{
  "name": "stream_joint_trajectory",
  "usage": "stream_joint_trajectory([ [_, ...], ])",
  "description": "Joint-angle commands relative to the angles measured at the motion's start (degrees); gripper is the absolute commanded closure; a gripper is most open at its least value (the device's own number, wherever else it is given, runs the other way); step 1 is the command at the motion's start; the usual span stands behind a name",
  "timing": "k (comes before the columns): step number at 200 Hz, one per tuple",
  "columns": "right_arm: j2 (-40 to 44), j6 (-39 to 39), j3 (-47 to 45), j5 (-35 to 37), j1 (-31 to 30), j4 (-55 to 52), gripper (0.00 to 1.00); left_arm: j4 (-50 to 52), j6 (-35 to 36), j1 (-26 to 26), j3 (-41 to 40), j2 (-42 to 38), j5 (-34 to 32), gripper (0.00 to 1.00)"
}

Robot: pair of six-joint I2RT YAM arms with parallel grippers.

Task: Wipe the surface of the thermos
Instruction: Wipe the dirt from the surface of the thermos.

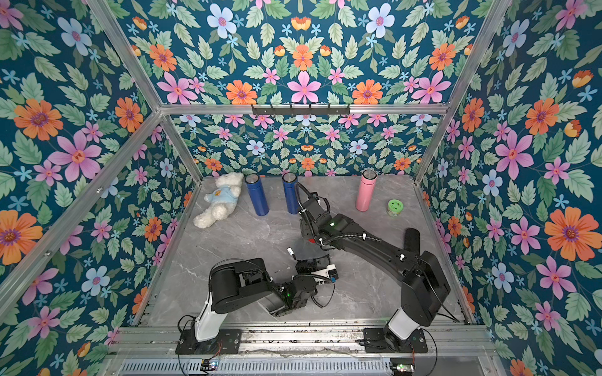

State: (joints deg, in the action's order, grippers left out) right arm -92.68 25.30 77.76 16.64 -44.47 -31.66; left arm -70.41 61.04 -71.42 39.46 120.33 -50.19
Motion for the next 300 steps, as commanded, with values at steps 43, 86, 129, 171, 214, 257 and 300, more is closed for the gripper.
stream_joint_trajectory([
  [43,-5.88,1.55,1.78,-7.69,0.52,-10.18,1.00,2.22,6.02,1.03,7.65,-8.67,-5.88,1.00],
  [86,-6.32,1.79,1.91,-8.91,0.52,-10.51,1.00,7.61,0.23,3.55,9.99,-5.66,-7.77,1.00],
  [129,-7.43,1.34,4.30,-9.95,1.24,-13.26,1.00,9.89,-6.59,3.65,8.36,0.64,-7.81,1.00],
  [171,-8.13,0.30,7.49,-11.06,2.28,-15.26,1.00,16.43,-14.73,3.59,7.16,2.30,-7.45,1.00],
  [214,-7.86,-3.53,11.41,-11.77,4.19,-16.91,1.00,16.30,-19.82,1.45,0.68,-5.56,-7.95,1.00],
  [257,-5.48,-12.15,11.20,-13.94,6.56,-13.61,1.00,30.65,-37.32,0.84,-5.39,-23.17,-2.53,1.00],
  [300,-2.85,-23.43,6.20,-17.63,6.68,-6.62,1.00,41.29,-54.83,4.74,-9.10,-41.00,12.87,1.00],
])
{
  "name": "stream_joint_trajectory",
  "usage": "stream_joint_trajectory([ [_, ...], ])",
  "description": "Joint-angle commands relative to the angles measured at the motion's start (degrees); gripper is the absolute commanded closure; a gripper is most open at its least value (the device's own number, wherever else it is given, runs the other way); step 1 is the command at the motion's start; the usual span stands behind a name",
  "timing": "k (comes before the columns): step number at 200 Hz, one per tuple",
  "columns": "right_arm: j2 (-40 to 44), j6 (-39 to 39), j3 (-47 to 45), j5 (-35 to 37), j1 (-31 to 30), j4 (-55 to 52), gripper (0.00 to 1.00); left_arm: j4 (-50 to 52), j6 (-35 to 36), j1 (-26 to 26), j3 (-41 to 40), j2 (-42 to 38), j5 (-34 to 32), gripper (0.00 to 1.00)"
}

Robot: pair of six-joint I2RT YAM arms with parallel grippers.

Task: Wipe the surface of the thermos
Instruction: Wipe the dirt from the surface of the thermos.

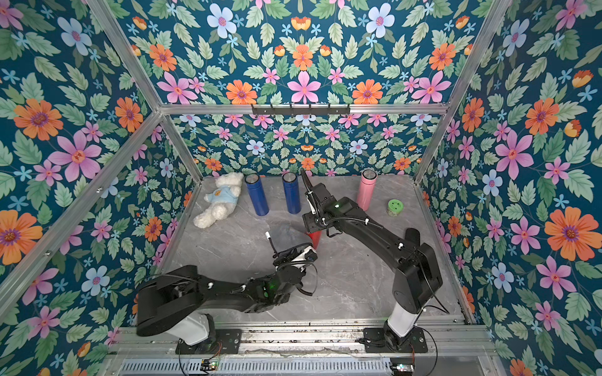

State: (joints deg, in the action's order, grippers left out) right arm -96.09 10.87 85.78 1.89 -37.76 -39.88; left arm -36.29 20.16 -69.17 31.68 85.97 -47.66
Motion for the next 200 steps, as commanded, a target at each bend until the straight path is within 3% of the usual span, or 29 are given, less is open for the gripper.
stream_joint_trajectory([
  [1,1.52,-9.24,-1.96,-2.96,-0.03,1.71,1.00,7.27,-14.29,2.69,-1.47,-7.11,10.80,1.00],
  [34,5.83,-18.46,-5.80,-7.18,0.04,5.56,1.00,9.07,-27.91,15.25,-5.47,-19.43,32.61,1.00],
  [56,8.22,-25.02,-8.82,-11.27,-0.03,7.67,1.00,9.38,-33.77,21.08,-5.82,-23.53,43.41,1.00],
  [85,10.80,-35.13,-11.21,-20.54,-0.03,7.57,1.00,9.67,-39.58,26.15,-2.38,-21.78,58.24,1.00],
  [115,12.45,-41.34,-13.28,-23.99,-0.07,8.88,1.00,4.99,-47.26,30.38,1.08,-16.84,74.11,1.00],
  [149,11.97,-43.02,-14.33,-28.29,-0.29,9.42,1.00,-0.36,-53.14,32.97,2.67,-12.56,82.38,1.00],
  [200,9.50,-46.34,-16.30,-27.69,-2.61,13.07,1.00,-6.33,-59.37,34.01,1.81,-7.93,90.15,1.00],
])
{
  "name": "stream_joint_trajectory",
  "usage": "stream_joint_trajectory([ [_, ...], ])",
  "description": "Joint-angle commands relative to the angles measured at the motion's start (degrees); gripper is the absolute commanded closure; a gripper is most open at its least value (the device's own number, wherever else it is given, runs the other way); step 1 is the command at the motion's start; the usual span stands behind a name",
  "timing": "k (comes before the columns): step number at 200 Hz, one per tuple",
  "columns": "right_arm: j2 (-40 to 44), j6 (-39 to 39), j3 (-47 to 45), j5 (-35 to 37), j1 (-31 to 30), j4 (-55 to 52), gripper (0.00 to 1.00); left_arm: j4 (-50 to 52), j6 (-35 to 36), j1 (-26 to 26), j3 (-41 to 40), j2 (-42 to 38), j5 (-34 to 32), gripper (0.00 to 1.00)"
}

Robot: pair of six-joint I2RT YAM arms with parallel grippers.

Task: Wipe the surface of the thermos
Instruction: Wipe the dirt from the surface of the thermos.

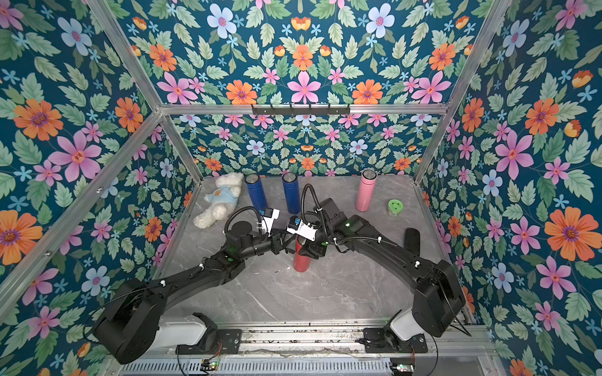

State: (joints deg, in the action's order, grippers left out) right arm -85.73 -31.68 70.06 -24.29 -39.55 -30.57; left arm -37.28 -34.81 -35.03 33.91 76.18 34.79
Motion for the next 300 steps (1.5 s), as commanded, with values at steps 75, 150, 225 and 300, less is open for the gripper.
stream_joint_trajectory([
  [75,-2.07,-6.24,3.07,2.13,-1.41,1.98,1.00,-19.62,-9.17,-0.88,-10.25,17.29,9.16,1.00],
  [150,2.49,-7.62,-7.44,-0.01,-1.18,14.57,1.00,-9.62,-5.15,-1.51,-6.66,11.72,8.37,1.00],
  [225,4.25,-21.44,-12.90,-5.90,-2.59,17.80,1.00,-5.95,-6.78,-1.55,-5.67,1.40,11.62,1.00],
  [300,2.91,-25.27,-12.67,-6.22,-2.44,17.28,1.00,-27.03,-10.37,-4.57,-6.64,28.64,15.05,1.00],
])
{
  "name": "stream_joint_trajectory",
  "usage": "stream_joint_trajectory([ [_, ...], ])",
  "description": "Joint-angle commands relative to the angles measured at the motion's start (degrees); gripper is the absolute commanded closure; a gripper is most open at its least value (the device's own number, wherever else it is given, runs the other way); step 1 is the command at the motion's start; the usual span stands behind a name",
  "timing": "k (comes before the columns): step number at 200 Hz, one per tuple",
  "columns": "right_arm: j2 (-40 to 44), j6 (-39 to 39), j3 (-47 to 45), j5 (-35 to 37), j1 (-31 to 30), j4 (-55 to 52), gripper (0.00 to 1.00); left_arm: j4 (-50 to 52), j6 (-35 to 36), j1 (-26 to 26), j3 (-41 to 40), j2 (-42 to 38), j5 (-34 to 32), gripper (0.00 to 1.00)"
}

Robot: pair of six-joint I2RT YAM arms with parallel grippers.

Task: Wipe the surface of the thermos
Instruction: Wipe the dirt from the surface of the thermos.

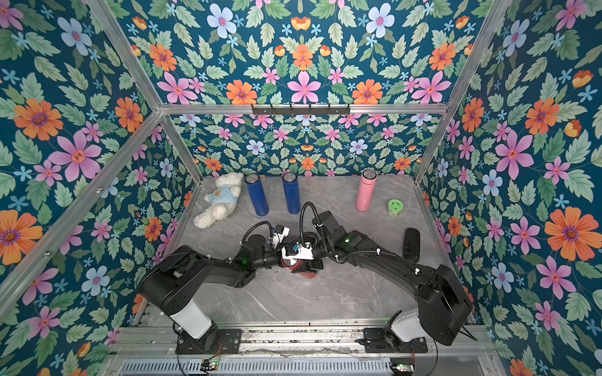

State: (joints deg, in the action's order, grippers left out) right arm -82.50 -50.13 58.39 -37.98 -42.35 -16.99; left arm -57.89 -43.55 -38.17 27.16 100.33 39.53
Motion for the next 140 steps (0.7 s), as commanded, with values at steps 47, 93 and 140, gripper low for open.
stream_joint_trajectory([
  [47,1.22,-7.61,-3.82,5.55,1.26,6.17,1.00,10.92,7.27,-2.93,3.01,-4.50,6.02,1.00],
  [93,3.43,-4.05,-7.80,1.74,2.52,13.40,1.00,25.34,12.85,-2.93,5.01,-14.90,3.10,1.00],
  [140,7.05,6.15,-8.14,2.05,3.17,18.04,1.00,32.29,15.15,-2.79,4.63,-19.83,-1.99,1.00],
])
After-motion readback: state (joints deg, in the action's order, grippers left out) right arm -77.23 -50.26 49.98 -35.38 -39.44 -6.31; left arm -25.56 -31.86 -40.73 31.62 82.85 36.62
